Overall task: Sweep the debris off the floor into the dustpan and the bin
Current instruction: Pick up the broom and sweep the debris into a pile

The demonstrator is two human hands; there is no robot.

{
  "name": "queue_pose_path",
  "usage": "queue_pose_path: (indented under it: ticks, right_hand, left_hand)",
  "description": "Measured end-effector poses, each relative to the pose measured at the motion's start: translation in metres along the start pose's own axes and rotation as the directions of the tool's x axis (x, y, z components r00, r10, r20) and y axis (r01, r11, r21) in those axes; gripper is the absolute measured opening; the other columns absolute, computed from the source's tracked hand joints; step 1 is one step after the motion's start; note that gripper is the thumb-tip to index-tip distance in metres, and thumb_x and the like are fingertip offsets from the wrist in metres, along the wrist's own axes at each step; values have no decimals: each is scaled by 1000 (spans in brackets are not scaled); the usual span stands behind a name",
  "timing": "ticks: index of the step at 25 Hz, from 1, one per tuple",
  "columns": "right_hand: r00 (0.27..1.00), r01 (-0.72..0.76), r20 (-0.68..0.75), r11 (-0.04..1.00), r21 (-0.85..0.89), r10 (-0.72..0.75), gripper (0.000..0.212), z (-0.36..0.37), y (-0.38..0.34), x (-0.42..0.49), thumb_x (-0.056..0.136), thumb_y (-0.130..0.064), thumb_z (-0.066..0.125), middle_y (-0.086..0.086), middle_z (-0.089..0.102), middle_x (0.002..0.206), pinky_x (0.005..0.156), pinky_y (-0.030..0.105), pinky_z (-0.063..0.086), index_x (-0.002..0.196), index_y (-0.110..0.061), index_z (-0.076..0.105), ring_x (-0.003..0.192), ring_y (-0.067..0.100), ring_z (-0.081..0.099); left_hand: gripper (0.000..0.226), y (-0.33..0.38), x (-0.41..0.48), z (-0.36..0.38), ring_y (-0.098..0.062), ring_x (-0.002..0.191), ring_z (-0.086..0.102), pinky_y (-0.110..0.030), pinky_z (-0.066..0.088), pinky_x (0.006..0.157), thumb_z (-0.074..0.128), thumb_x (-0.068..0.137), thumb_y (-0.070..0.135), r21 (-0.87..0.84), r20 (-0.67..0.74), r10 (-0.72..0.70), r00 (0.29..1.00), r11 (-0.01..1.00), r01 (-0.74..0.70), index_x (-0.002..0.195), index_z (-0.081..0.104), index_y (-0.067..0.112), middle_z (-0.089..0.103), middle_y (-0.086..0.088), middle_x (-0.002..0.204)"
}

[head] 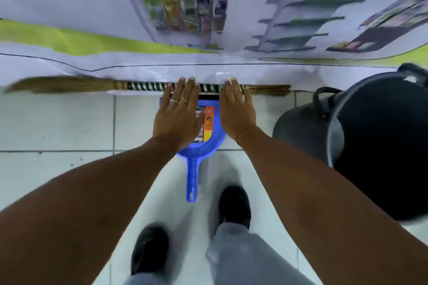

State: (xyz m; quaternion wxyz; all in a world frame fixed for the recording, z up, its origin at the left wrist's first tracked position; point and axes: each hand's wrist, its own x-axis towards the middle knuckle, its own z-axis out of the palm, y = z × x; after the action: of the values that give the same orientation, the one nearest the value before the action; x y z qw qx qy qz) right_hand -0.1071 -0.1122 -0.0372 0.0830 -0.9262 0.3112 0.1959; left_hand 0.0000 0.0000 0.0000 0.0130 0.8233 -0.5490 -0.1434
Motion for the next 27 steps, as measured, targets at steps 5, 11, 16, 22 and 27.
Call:
queue_pose_path:
  ticks: [5, 11, 16, 22, 27]
  right_hand:
    - [985, -48, 161, 995, -83, 61, 51, 62, 14, 89, 91, -7, 44, 22, 39, 145, 114, 56, 19, 141, 0, 33, 139, 39, 28]
    - [993, -48, 99, 994, -95, 57, 37, 70, 11, 100, 91, -1, 41, 23, 53, 130, 101, 47, 35, 127, 4, 48, 127, 37, 39]
    - [998, 61, -12, 991, -118, -63, 31, 20, -8, 63, 90, -5, 37, 24, 51, 120, 95, 45, 36, 113, 4, 55, 118, 38, 43]
    - [935, 282, 198, 955, 89, -295, 41, -91, -48, -45, 90, -20, 47, 17, 61, 119, 77, 44, 51, 130, -9, 44, 102, 38, 63]
    - [919, -4, 368, 931, 364, -140, 59, -170, -67, -138, 83, -19, 54, 15, 60, 120, 81, 41, 49, 139, -23, 37, 105, 39, 60]
  left_hand:
    - [62, -32, 38, 85, -31, 145, 16, -47, 11, 120, 38, 95, 35, 21, -4, -87, 996, 996, 87, 144, 23, 0, 24, -17, 154]
    - [62, -30, 25, 87, -32, 144, 20, -48, 14, 119, 42, 95, 34, 3, 51, -94, 994, 996, 94, 143, 25, 0, 27, -17, 154]
    - [63, -35, 2, 29, -31, 145, 16, -46, 12, 119, 35, 96, 38, 81, 80, -108, 991, 992, 101, 145, 21, 2, 22, -16, 155]
    - [63, -8, -83, -69, -35, 139, 31, -50, 23, 115, 49, 92, 34, 84, 143, -35, 989, 996, 23, 142, 31, 0, 31, -19, 151]
    - [64, 17, -166, -149, -29, 145, 18, -44, 8, 120, 36, 95, 39, -35, 249, -124, 961, 990, 137, 147, 15, 6, 19, -13, 157]
